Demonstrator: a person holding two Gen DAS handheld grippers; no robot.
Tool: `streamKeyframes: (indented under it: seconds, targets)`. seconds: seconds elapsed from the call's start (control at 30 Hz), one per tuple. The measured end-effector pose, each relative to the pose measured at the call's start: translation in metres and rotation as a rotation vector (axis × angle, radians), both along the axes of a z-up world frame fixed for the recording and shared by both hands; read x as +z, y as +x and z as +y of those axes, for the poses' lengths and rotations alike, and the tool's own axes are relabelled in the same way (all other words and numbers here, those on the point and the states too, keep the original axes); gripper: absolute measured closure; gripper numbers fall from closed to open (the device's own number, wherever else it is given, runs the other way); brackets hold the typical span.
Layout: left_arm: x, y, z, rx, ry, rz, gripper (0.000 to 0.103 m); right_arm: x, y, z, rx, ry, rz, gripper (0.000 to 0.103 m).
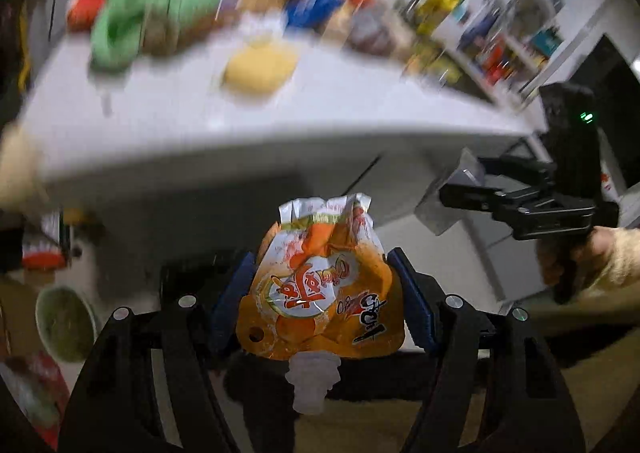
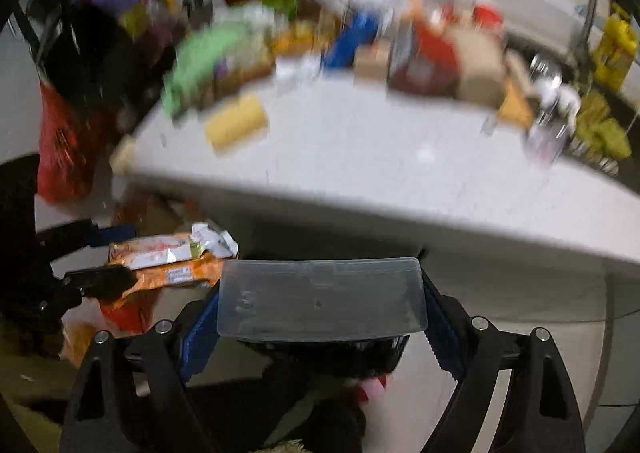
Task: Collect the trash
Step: 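Carry both items down into the black trash bag and open both grippers, then grasp the yellow sponge from the counter with the left gripper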
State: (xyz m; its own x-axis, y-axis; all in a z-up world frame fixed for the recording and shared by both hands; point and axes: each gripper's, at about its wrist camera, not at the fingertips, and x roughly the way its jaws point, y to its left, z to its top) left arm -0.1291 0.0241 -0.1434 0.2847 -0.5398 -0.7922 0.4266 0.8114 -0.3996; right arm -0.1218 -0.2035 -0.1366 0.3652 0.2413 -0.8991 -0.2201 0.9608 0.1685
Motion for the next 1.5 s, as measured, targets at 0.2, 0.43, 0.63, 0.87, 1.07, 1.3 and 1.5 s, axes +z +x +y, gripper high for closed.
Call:
streamKeyframes:
  seconds: [0.2, 0.43, 0.63, 0.87, 1.07, 1.3, 1.5]
  targets:
    - [-0.124, 0.017, -0.007, 0.014, 0.107, 0.157, 0.036, -0.114, 0.011, 0.013, -0.028, -0.017, 0.138, 0.018]
    - [-0.226, 0.038, -0.009, 0.089, 0.313, 0.269, 0.025, -0.214, 0.031, 0.032, -0.056, -0.171, 0.261, 0.016]
    - [-0.237, 0.044, 0.011, 0.119, 0.336, 0.298, 0.025, -0.210, 0.035, 0.026, -0.071, -0.174, 0.250, 0.015]
    - [-0.147, 0.028, 0.020, 0.158, 0.223, 0.202, 0.023, -0.124, 0.027, 0.024, -0.014, -0.047, 0.159, 0.015]
    - [-0.011, 0.015, 0.014, 0.137, 0.105, -0.105, 0.012, -0.005, 0.015, 0.032, 0.063, 0.057, -0.065, 0.006]
    - [0.052, 0.072, -0.020, 0.063, 0.127, -0.414, 0.011, 0.062, 0.036, 0.005, -0.060, 0.079, -0.250, 0.006]
    - [0.034, 0.117, -0.045, -0.001, 0.184, -0.378, 0.011, 0.077, 0.042, -0.024, -0.191, 0.096, -0.269, 0.005]
